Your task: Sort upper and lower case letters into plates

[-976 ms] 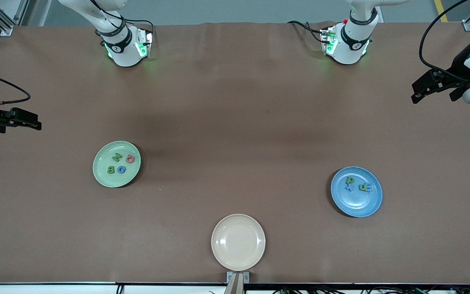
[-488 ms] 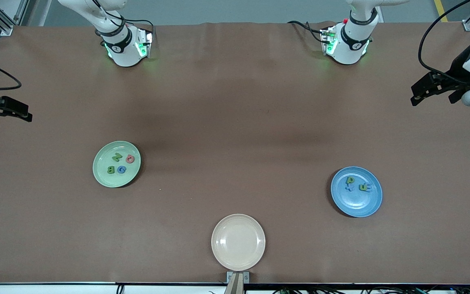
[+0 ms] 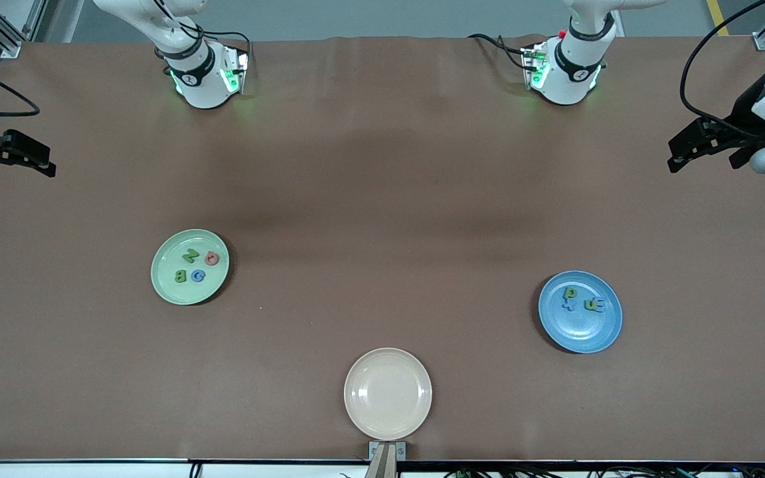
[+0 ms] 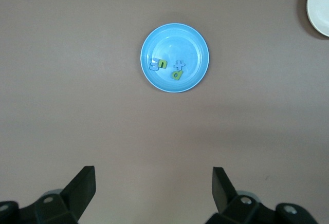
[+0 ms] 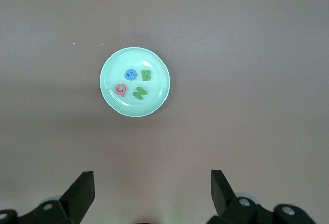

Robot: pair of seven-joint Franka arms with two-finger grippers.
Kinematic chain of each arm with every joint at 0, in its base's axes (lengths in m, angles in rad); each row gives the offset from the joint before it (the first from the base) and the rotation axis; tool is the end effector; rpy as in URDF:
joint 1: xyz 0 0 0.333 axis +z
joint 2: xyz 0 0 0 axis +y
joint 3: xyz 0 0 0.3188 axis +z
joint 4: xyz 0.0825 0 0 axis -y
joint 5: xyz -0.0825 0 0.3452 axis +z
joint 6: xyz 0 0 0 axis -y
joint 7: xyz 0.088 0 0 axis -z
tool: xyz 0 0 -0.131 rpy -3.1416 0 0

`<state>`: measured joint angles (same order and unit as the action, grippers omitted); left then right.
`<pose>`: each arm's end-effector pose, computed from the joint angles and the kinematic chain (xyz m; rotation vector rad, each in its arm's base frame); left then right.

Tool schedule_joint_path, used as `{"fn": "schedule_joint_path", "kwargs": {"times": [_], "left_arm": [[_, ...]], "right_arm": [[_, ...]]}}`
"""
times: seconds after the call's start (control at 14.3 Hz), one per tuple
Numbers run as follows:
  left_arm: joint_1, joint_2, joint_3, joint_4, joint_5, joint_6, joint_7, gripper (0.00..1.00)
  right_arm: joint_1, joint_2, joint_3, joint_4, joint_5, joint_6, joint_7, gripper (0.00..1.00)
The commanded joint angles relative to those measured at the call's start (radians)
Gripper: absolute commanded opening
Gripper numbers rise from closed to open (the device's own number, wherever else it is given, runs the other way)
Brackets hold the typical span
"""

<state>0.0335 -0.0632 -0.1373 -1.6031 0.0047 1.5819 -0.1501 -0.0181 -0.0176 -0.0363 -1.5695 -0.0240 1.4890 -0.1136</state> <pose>0.4954 -0.0534 0.6220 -3.1320 -0.0727 -0.0670 0.4991 -0.0307 0.6060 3.1207 0.0906 -0.1009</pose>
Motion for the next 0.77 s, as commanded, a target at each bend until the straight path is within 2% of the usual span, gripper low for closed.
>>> {"fn": "schedule_joint_path", "kwargs": {"times": [0.0,0.7], "left_arm": [[0.005,-0.010,-0.004,-0.008,-0.003,0.006,0.011,1.00],[0.008,0.008,0.004,0.022,-0.002,0.012,0.017,1.00]], "right_arm": [[0.023,-0.053,-0.022,-0.047,0.007,0.001,0.003,1.00],[0.018,-0.088,-0.030,-0.044,0.009,-0.041,0.003,1.00]]}}
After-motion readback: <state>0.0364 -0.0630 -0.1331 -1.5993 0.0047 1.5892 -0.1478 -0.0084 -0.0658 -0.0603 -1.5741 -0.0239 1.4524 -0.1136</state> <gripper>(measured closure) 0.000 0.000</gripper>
